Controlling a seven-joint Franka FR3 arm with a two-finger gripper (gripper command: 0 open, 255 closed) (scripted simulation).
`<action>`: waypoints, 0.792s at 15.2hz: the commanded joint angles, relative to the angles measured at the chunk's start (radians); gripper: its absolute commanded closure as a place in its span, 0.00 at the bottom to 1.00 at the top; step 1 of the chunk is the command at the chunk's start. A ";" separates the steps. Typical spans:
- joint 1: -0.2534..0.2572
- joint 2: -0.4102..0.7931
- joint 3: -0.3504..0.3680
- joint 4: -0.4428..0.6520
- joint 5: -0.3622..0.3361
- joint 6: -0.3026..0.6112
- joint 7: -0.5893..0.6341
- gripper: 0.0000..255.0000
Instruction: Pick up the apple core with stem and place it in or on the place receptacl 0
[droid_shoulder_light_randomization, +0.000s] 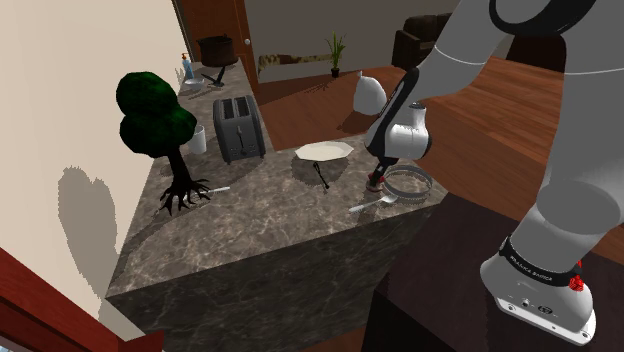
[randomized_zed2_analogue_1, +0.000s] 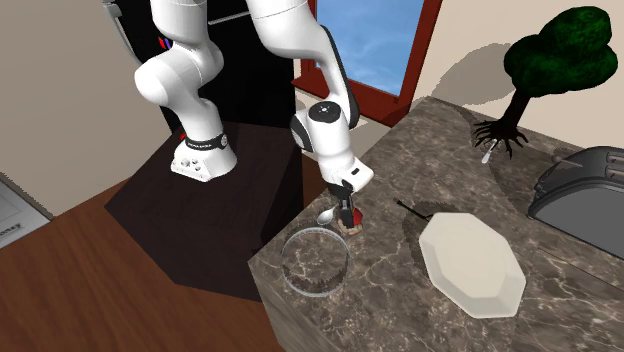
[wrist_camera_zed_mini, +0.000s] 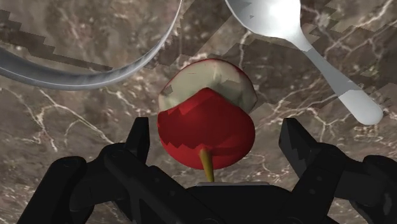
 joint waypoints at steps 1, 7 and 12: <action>-0.001 0.001 0.001 0.001 0.000 0.000 -0.001 0.00; -0.002 0.001 0.002 0.000 0.001 0.001 -0.001 1.00; 0.000 -0.001 0.000 -0.001 0.000 0.000 0.000 1.00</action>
